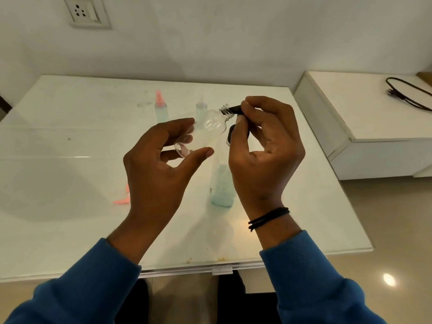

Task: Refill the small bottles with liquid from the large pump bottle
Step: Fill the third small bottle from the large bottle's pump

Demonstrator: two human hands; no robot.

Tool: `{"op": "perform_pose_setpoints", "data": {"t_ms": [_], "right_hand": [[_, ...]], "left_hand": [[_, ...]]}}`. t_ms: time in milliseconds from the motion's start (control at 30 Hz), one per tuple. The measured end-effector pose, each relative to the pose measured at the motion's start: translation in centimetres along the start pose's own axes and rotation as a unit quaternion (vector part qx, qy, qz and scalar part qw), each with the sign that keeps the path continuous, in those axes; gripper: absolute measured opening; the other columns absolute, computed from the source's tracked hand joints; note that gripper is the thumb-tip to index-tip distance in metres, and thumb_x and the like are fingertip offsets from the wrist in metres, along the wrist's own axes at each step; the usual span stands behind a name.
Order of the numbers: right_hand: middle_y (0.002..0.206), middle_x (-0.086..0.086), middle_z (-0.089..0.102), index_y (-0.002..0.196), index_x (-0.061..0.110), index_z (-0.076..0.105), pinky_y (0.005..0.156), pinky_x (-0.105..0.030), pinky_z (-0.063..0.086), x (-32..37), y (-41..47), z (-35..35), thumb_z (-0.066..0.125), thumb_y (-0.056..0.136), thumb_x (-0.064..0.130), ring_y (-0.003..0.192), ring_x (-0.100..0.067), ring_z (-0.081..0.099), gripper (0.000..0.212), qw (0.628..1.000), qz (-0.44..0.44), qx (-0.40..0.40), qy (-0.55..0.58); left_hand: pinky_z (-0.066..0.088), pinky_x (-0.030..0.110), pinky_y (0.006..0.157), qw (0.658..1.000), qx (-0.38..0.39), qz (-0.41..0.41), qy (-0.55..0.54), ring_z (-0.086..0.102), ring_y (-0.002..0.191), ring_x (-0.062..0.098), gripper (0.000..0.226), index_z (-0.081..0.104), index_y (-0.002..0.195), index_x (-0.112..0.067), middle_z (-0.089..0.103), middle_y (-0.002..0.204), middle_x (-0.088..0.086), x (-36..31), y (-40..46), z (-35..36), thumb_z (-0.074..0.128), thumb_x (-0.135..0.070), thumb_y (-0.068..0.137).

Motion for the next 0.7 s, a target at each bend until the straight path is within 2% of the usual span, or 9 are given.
{"op": "perform_pose_setpoints", "data": {"t_ms": [100, 300, 500, 600, 700], "right_hand": [[0.101, -0.016, 0.069, 0.097, -0.006, 0.075, 0.080, -0.024, 0.060, 0.3, 0.0, 0.1, 0.075, 0.087, -0.005, 0.093, -0.020, 0.068, 0.010, 1.000, -0.009, 0.002, -0.009], [0.097, -0.017, 0.068, 0.091, -0.006, 0.075, 0.076, -0.022, 0.059, 0.8, 0.4, 0.3, 0.076, 0.084, -0.007, 0.088, -0.018, 0.067, 0.006, 1.000, -0.014, 0.019, -0.003], [0.097, -0.016, 0.068, 0.091, -0.008, 0.074, 0.072, -0.031, 0.061, 0.8, 0.4, 0.3, 0.070, 0.085, -0.009, 0.087, -0.021, 0.068, 0.007, 0.999, -0.015, 0.027, 0.010], [0.097, -0.016, 0.068, 0.092, -0.007, 0.074, 0.071, -0.032, 0.062, 0.8, 0.5, 0.5, 0.070, 0.086, -0.009, 0.087, -0.021, 0.068, 0.008, 1.000, -0.020, 0.019, 0.004], [0.097, -0.015, 0.068, 0.093, -0.007, 0.074, 0.072, -0.031, 0.062, 0.6, 0.4, 0.5, 0.070, 0.087, -0.009, 0.089, -0.019, 0.068, 0.008, 1.000, -0.025, 0.016, 0.003]], "left_hand": [[0.061, 0.031, 0.090, 1.000, 0.004, 0.013, -0.003, 0.070, 0.109, 0.019, 0.052, 0.066, 0.129, -0.011, 0.071, 0.120, 0.004, 0.3, 0.0, -0.2, 0.085, -0.022, 0.083], [0.059, 0.025, 0.089, 0.999, -0.007, 0.018, -0.028, 0.069, 0.109, 0.019, 0.048, 0.066, 0.130, -0.009, 0.070, 0.118, 0.008, 0.7, 0.2, -0.4, 0.083, -0.017, 0.085], [0.060, 0.024, 0.087, 1.000, -0.006, 0.019, -0.016, 0.070, 0.106, 0.016, 0.048, 0.069, 0.125, -0.009, 0.072, 0.113, 0.003, 0.2, 0.3, -1.1, 0.085, -0.020, 0.082], [0.059, 0.019, 0.084, 1.000, -0.021, 0.012, -0.018, 0.070, 0.101, 0.013, 0.044, 0.071, 0.118, -0.007, 0.072, 0.107, -0.003, -0.1, 0.4, -1.5, 0.087, -0.021, 0.079], [0.060, 0.021, 0.084, 0.999, -0.021, 0.012, -0.023, 0.071, 0.102, 0.012, 0.044, 0.071, 0.118, -0.007, 0.072, 0.108, -0.004, -0.1, 0.3, -1.5, 0.088, -0.020, 0.079]]}}
Point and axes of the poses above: each hand's wrist, its own y-axis towards the middle knuckle, its own z-axis out of the palm, x = y × z, the point moved 5 cm from there along y, towards the middle knuckle
